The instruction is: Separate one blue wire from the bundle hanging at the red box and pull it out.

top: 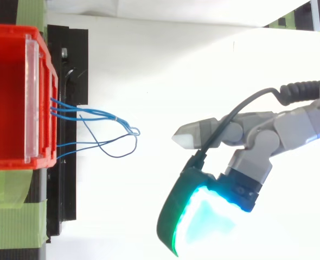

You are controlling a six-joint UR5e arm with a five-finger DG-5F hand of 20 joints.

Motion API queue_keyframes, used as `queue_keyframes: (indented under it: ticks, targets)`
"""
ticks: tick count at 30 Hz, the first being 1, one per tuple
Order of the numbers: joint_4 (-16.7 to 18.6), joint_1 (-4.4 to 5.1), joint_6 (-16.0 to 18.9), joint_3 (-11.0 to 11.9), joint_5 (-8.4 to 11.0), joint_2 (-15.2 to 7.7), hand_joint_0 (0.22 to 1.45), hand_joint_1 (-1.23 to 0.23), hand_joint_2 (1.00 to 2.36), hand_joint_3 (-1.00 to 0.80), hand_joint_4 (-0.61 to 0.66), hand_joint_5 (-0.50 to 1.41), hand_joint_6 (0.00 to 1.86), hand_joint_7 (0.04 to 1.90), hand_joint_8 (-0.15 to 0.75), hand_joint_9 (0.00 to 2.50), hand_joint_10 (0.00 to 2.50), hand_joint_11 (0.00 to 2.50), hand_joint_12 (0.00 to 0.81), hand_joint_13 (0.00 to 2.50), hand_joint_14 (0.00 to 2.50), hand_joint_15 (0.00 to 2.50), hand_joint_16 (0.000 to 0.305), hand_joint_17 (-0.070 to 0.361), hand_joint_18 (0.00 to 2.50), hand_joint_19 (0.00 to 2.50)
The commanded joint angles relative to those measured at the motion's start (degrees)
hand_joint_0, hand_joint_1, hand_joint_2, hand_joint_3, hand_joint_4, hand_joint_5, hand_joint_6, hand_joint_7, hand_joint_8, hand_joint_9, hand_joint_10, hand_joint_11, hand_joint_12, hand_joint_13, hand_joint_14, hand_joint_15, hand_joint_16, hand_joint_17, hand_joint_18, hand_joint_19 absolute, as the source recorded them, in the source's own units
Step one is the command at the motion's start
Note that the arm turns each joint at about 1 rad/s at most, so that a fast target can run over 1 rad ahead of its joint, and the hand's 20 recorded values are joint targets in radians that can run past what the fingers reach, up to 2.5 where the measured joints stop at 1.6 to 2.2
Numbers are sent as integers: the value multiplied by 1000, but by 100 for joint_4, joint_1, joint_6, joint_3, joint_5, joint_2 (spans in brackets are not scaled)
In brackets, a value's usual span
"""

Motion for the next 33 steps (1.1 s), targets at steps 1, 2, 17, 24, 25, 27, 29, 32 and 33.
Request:
queue_keyframes:
  ticks: [1,2,17,24,25,27,29,32,33]
  targets:
    - [0,-1,1,6,0,5,529,-491,1000,-500,271,-239,502,707,273,105,0,0,358,27,3,167,62,139,0,91]
    - [0,-1,1,-2,0,-3,530,-491,1000,-500,276,-236,502,709,276,114,0,0,358,33,4,167,61,138,0,88]
    - [-299,-45,1,-2,0,5,531,-496,1000,-500,280,-230,502,719,281,133,0,0,358,52,4,171,61,136,1,93]
    - [-299,-45,1,6,0,5,531,-500,1000,-500,284,-226,502,737,280,138,0,0,358,54,4,171,61,137,5,88]
    - [-299,-45,1,6,0,5,531,-546,1000,-500,296,-216,502,723,295,197,0,0,372,114,3,135,62,139,87,29]
    - [-299,-36,1,-2,0,5,530,-579,1000,-500,306,-205,502,755,299,210,0,0,373,119,3,132,62,139,98,36]
    - [-308,-45,-16,-2,9,5,527,-601,1000,-500,312,-201,502,777,301,218,0,0,375,130,3,134,62,139,115,34]
    - [-519,-45,-429,-2,167,5,525,-656,1000,-500,327,-190,502,823,303,226,0,0,379,144,2,133,61,138,129,33]
    - [-580,-45,-579,-2,194,5,524,-672,1000,-500,327,-187,502,833,305,232,0,0,379,148,3,135,61,138,132,38]
